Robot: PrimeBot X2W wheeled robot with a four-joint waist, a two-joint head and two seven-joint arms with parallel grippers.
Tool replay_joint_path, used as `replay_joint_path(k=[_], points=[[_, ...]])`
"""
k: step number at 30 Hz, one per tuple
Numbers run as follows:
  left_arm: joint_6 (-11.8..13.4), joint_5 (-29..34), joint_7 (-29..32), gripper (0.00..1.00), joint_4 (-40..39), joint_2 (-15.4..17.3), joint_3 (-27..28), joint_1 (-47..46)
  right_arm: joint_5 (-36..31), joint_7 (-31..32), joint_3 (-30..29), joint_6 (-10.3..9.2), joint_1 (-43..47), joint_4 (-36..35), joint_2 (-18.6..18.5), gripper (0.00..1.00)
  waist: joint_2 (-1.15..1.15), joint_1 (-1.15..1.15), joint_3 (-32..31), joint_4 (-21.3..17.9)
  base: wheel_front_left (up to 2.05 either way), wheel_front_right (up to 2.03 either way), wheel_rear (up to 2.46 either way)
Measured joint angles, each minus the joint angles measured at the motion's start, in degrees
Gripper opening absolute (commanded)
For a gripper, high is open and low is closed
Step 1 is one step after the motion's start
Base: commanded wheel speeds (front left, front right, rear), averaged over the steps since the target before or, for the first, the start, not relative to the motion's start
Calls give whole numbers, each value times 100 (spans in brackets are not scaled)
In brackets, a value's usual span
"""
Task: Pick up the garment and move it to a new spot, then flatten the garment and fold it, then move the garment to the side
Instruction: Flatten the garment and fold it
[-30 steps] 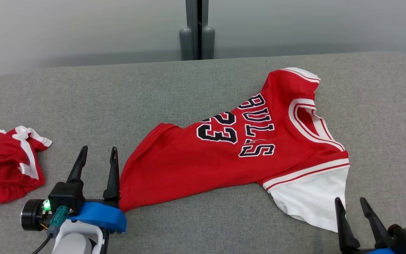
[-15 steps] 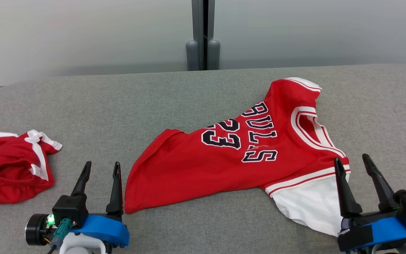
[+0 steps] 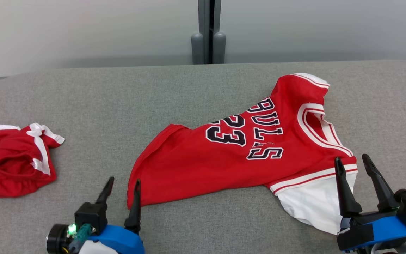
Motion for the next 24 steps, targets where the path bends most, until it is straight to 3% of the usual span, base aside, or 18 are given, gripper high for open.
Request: replay_joint_path(k=[11, 12, 13, 14, 15, 24], points=[[-337, -505, 408, 100, 907, -199, -65, -78, 94, -68, 37, 0, -66, 181, 36, 100, 0, 1, 435, 11, 0, 0, 0], [-337, -505, 408, 96, 907, -199, -65, -78, 94, -68, 37, 0, -66, 181, 36, 100, 0, 1, 435, 11, 0, 0, 0], [-392, -520, 411, 41, 960, -200, -71, -142, 94, -73, 32, 1, -85, 196, 36, 100, 0, 1, 465, 9, 0, 0, 0], [-436, -526, 411, 16, 1010, -202, -79, -198, 96, -75, 16, 1, -90, 225, 34, 100, 0, 1, 488, 7, 0, 0, 0], [-474, -554, 399, 0, 1045, -201, -82, -234, 98, -76, -15, 0, -88, 261, 34, 100, 0, 1, 504, 5, 0, 0, 0], [-568, -560, 250, 0, 1291, -200, -140, -311, 187, -81, -465, 0, 559, 881, 83, 100, 0, 0, 491, -52, 0, 0, 0]])
